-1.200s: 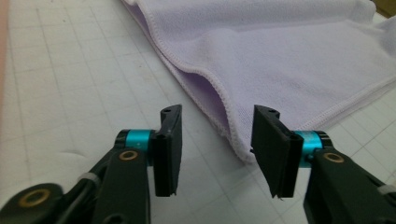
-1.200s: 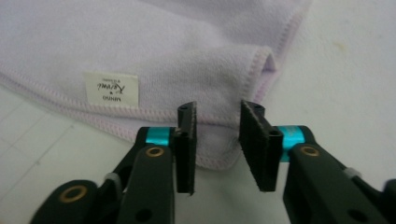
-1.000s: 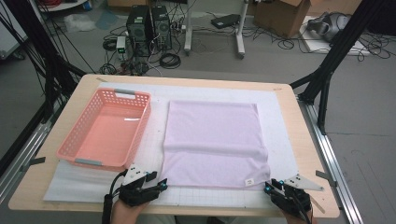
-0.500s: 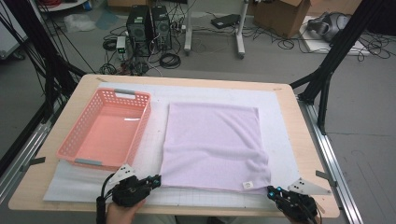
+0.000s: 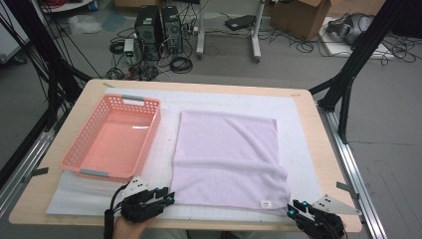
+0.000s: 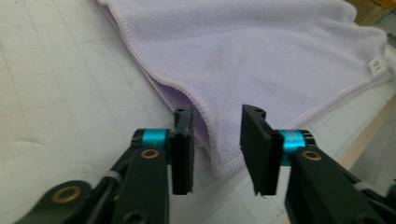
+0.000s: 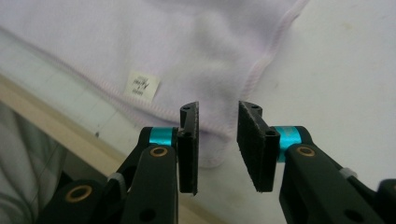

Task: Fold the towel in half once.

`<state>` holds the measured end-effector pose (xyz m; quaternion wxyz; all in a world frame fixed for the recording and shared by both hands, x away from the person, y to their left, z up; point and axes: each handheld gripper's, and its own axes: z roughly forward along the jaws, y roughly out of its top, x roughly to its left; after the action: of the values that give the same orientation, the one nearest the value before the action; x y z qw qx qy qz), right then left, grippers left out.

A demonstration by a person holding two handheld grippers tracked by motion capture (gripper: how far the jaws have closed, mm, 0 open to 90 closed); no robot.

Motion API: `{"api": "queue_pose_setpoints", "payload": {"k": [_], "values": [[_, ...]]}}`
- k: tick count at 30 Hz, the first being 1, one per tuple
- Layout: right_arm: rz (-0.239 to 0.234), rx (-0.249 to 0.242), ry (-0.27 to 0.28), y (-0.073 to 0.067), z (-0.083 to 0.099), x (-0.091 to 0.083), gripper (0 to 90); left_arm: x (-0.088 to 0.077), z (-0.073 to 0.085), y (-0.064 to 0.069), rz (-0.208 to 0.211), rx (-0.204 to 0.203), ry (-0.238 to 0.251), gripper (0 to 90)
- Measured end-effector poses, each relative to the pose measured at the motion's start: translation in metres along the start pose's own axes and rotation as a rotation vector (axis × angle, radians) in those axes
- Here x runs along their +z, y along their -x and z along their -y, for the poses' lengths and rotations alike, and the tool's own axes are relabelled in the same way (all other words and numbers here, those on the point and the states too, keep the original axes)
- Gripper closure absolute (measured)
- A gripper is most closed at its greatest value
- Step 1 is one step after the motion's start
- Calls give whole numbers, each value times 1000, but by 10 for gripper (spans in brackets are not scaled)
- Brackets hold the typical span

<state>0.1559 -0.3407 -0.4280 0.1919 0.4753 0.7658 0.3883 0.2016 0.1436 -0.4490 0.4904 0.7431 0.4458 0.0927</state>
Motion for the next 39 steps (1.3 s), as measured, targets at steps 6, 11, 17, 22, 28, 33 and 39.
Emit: {"api": "queue_pose_setpoints", "payload": {"k": [6,11,17,22,28,33,39], "values": [[-42,59,71,6,-3,7,567,4,-2,3,-15,19,-12,879],[-43,42,21,8,-8,35,731,2,-11,-1,7,-12,48,879],[25,-33,0,10,-19,40,870,5,-27,-8,-59,14,94,881],[70,10,31,18,-26,41,863,13,-45,-10,-118,21,110,881],[119,28,29,19,-31,48,847,27,-47,-11,-168,3,132,881],[172,-43,2,18,-41,52,865,36,-51,-13,-215,-11,148,881],[187,7,-12,23,-52,66,759,44,-47,-15,-193,-11,111,866]]}}
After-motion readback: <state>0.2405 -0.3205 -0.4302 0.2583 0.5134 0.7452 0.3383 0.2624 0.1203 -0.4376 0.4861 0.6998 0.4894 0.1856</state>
